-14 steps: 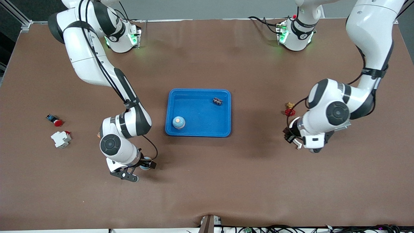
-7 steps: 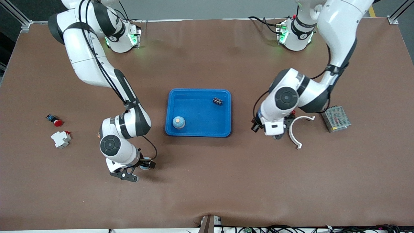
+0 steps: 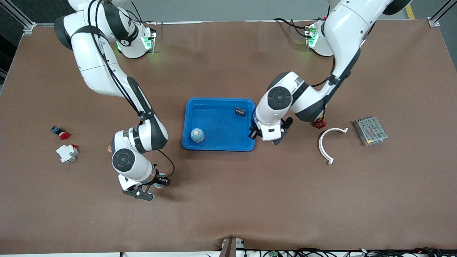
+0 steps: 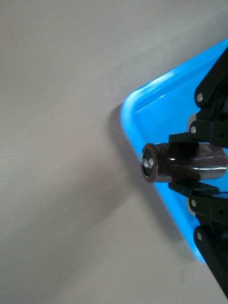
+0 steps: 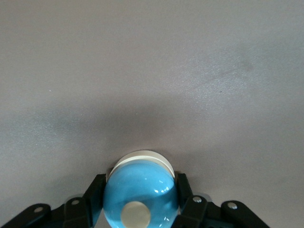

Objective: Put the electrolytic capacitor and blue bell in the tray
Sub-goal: 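Drop the capacitor with the left gripper while the right gripper carries the bell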

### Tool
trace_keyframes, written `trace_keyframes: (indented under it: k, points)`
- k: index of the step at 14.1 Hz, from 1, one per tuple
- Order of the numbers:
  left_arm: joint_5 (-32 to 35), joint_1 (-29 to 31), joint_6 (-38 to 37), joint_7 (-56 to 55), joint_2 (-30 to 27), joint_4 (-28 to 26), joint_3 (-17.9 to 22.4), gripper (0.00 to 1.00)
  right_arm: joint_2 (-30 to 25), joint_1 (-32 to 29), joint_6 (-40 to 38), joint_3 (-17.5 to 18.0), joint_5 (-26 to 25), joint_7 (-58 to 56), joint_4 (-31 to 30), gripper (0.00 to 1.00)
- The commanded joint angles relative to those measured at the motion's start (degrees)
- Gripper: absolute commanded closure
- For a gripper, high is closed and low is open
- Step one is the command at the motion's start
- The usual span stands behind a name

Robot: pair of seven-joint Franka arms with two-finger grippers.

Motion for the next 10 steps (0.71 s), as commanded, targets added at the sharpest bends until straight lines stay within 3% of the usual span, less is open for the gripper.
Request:
trace_keyframes:
  k: [1,4,6,9,10]
  points:
    - [2.69,-5.17,0.40,-6.57,4.40,5.55,2.43,1.00,0.33,-0.89,-0.19,0.64,-0.84,-0.50,0.97,1.00]
    - [3.76,-10.71,1.10,-10.63,9.14,9.94,6.03,1.00,-2.39,-1.68,-6.49,0.73,-0.49,-0.67,1.15,1.00]
    - [3.67,-13.97,4.08,-12.13,10.73,10.31,9.02,1.00,-5.10,-1.77,-11.77,0.90,-0.14,-0.94,1.07,1.00]
    - [3.76,-15.21,6.82,-12.49,12.76,10.31,9.91,1.00,-11.07,-1.42,-20.57,1.52,2.05,0.11,-0.50,1.00]
    - [3.76,-15.21,6.82,-12.31,13.20,10.31,9.91,0.76,-14.32,-1.33,-19.80,1.52,4.24,0.12,-4.26,1.00]
